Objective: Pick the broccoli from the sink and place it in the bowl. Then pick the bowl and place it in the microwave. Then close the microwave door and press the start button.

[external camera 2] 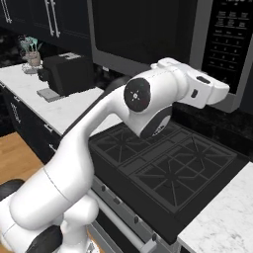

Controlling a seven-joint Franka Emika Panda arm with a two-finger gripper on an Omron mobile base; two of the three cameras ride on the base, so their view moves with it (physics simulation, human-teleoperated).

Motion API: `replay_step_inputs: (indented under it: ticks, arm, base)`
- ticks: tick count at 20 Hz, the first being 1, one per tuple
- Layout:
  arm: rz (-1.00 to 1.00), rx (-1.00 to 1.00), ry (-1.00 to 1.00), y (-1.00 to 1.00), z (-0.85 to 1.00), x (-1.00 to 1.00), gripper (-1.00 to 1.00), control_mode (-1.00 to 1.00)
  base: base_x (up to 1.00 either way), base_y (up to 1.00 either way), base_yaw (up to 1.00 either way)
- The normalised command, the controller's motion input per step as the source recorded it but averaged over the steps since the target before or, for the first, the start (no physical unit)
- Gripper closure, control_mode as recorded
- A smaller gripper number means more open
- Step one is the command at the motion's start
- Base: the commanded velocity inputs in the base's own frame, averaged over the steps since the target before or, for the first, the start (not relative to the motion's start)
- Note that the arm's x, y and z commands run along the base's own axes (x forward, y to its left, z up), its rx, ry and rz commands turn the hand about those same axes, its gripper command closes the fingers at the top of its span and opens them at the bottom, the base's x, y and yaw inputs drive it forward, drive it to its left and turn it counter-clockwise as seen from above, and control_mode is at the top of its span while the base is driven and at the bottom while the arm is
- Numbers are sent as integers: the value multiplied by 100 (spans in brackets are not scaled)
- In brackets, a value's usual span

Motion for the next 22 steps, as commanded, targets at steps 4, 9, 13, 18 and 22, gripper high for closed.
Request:
replay_step_inputs:
  ticks: [4,9,13,18,22]
  arm:
    - [0,5,0,-19,0,0,100,-100]
    - [0,3,0,-13,-1,0,100,-100]
    - [0,1,0,-6,-16,0,100,-100]
    - [0,0,0,-2,-22,0,100,-100]
    - [0,0,0,-3,-9,1,100,-100]
  base:
    - [0,0,0]
    - [0,0,0]
    - [0,0,0]
    - [0,0,0]
    - [0,0,0]
